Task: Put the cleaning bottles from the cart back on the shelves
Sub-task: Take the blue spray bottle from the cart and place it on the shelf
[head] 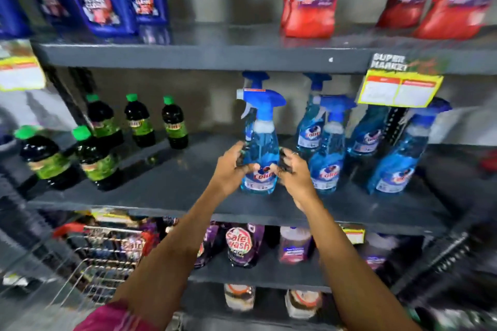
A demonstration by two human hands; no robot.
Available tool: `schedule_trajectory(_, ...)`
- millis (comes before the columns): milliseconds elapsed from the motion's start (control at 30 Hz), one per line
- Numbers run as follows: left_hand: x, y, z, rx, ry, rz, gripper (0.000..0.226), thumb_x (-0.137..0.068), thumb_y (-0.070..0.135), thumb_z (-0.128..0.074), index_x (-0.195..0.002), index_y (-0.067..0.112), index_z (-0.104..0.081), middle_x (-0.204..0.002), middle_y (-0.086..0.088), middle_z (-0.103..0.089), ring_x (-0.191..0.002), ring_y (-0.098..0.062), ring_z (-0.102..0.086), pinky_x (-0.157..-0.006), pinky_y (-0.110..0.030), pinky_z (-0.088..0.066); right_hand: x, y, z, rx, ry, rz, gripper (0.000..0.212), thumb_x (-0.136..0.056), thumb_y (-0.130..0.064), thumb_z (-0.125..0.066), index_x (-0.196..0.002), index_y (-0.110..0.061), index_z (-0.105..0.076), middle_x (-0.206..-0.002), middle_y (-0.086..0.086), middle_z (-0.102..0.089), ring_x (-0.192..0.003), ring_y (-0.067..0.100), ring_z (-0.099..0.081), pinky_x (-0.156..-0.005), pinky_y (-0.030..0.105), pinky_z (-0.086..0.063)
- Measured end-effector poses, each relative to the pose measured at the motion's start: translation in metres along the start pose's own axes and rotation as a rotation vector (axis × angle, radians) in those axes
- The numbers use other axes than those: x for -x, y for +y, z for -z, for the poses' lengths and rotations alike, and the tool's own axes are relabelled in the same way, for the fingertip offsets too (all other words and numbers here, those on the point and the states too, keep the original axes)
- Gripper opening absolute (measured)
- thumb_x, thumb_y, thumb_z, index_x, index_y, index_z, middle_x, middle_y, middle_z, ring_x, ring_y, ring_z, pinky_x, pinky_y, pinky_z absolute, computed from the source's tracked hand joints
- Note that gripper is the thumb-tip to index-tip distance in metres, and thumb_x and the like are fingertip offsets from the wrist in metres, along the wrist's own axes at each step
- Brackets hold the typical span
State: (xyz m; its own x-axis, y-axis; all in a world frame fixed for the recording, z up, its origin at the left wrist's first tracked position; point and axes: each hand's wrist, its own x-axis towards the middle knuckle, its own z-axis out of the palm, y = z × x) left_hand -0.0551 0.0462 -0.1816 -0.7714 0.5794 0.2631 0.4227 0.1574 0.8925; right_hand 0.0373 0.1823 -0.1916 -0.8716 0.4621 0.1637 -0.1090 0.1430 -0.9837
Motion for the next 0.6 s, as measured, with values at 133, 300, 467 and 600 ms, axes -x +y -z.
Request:
schedule_trajectory(133,-0.018,-0.001,-0.014,0.038,0.021,0.046,0.044,-0.075,-0.007,-0.068,-0.115,0.001,-0.051,-0.1,-0.004,-0.063,-0.083,0.006,-0.065,-0.08,-0.016,-0.053,-0.021,0.007,0.004,-0.027,0.042,-0.037,0.041,-0.086,0.008,-0.052,-0.12,-0.014,-0.053,-0.112,0.01,-0.063,-0.096,0.014,-0.059,-0.088,0.035,-0.051)
schedule_trajectory(300,-0.024,-0.015,-0.022,0.053,0.005,0.078,0.042,-0.077,0.0,-0.07,-0.114,0.01,-0.053,-0.107,-0.004,-0.066,-0.096,-0.017,-0.066,-0.095,-0.037,-0.053,-0.036,0.028,0.01,0.025,0.026,-0.097,0.05,-0.085,0.007,-0.054,-0.132,-0.01,-0.046,-0.124,0.013,-0.063,-0.111,0.025,-0.061,-0.094,0.042,-0.053)
schedule_trajectory(467,-0.032,-0.023,-0.025,0.076,0.011,0.051,0.039,-0.078,0.006,-0.07,-0.11,0.019,-0.052,-0.108,-0.002,-0.066,-0.087,0.005,-0.065,-0.086,-0.019,-0.054,-0.049,0.037,0.009,0.081,0.051,-0.09,0.052,-0.085,0.003,-0.057,-0.133,-0.012,-0.046,-0.127,0.013,-0.062,-0.115,0.023,-0.06,-0.096,0.036,-0.052)
schedule_trajectory(600,-0.035,-0.028,-0.022,0.059,0.009,0.039,0.042,-0.079,0.009,-0.07,-0.116,0.015,-0.051,-0.109,0.001,-0.065,-0.091,0.004,-0.064,-0.083,-0.01,-0.052,-0.056,0.045,0.003,0.059,0.056,-0.111,0.052,-0.086,0.002,-0.056,-0.134,-0.012,-0.045,-0.131,0.013,-0.059,-0.119,0.022,-0.058,-0.094,0.031,-0.051)
